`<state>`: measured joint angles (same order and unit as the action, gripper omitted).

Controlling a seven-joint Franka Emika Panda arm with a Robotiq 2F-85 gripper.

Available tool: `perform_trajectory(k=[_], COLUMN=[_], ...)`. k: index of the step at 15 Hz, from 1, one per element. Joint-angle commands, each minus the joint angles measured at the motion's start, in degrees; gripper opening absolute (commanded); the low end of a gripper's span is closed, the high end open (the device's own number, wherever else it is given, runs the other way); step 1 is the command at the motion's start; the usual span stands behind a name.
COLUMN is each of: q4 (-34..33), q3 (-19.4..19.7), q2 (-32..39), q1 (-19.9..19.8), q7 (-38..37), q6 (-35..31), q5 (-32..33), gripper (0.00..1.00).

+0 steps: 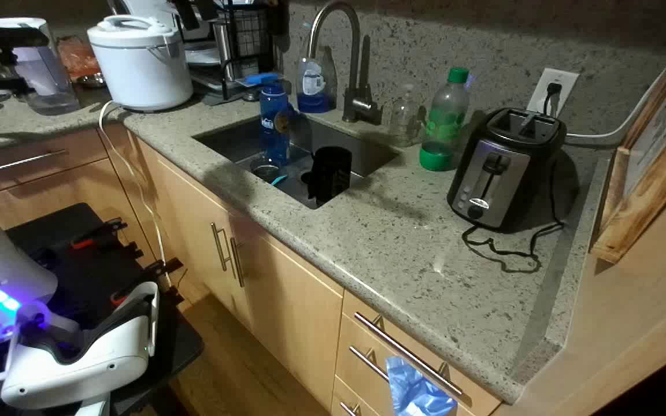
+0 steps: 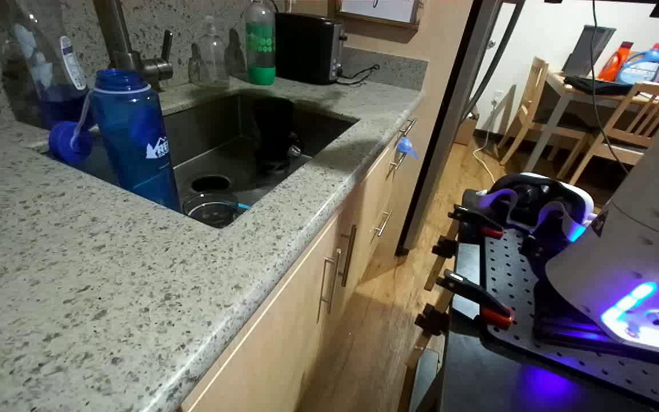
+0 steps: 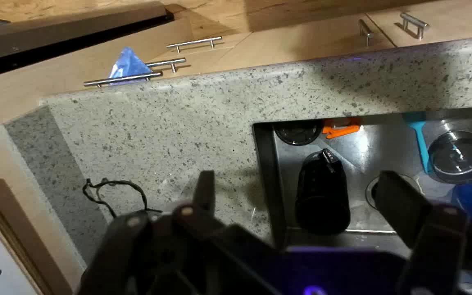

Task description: Open the faucet

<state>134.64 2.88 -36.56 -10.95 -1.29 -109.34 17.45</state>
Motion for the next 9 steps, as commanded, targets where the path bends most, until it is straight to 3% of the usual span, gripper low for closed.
perform_trajectory(k=[1, 9], q4=[-0.1, -1.3], q3=[0.6, 0.2], q2=[0.0, 3.4], q1=[0.8, 0.6], q7=[-0.4, -1.0], q6=[0.2, -0.9], q5=[0.4, 2.1], gripper=[1.0, 1.0])
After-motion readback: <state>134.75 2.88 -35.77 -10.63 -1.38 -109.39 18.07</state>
